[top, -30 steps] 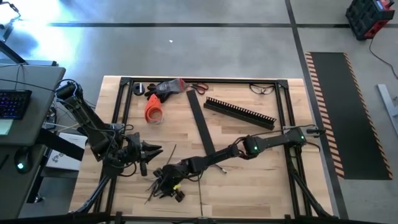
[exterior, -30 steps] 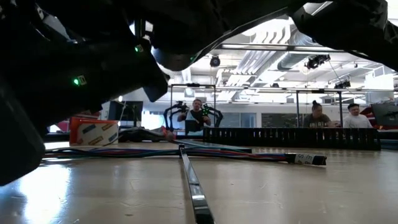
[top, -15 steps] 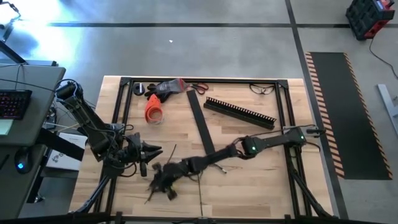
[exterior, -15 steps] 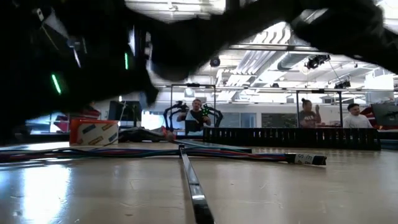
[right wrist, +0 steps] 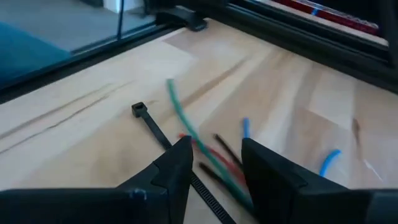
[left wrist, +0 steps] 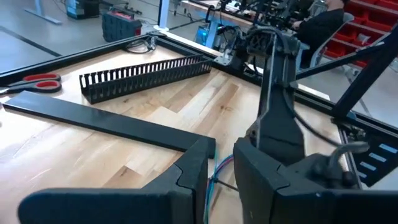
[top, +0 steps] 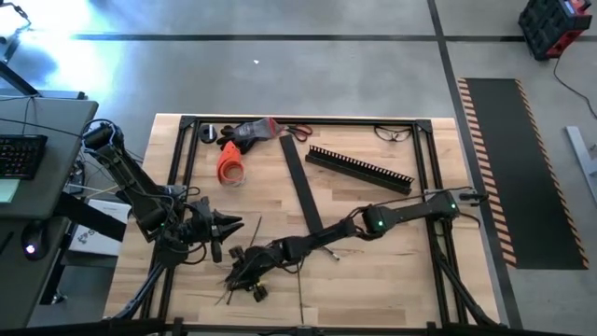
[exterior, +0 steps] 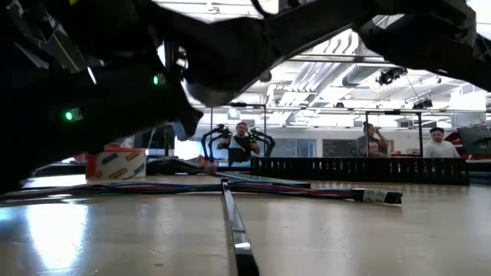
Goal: Ziptie cables
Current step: Wrap the black zip tie on the cables
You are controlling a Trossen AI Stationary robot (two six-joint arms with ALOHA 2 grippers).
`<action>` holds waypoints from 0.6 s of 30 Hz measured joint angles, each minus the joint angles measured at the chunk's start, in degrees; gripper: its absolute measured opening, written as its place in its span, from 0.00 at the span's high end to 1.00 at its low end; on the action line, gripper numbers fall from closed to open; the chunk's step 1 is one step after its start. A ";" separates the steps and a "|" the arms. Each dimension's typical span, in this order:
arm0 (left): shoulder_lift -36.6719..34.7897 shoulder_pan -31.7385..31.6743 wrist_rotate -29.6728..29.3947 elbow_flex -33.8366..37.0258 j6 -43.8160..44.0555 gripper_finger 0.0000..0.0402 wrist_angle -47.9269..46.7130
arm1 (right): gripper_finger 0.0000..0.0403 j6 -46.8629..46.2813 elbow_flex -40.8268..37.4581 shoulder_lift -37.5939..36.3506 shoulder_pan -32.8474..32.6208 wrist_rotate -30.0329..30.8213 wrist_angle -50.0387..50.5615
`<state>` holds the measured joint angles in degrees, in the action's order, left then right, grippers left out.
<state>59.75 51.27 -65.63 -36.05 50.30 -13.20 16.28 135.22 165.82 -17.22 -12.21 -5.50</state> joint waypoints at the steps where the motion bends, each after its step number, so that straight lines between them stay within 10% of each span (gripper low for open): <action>1: 0.00 0.00 0.53 0.00 0.01 0.86 -0.01 | 0.68 1.28 0.00 -0.13 -0.35 0.59 0.74; 18: 1.56 1.64 2.52 0.00 0.02 0.86 -0.77 | 0.68 11.56 -0.12 -5.21 -2.65 11.17 16.93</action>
<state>61.31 52.91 -63.11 -36.05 50.33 -13.98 27.83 135.10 160.62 -19.87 -1.05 11.43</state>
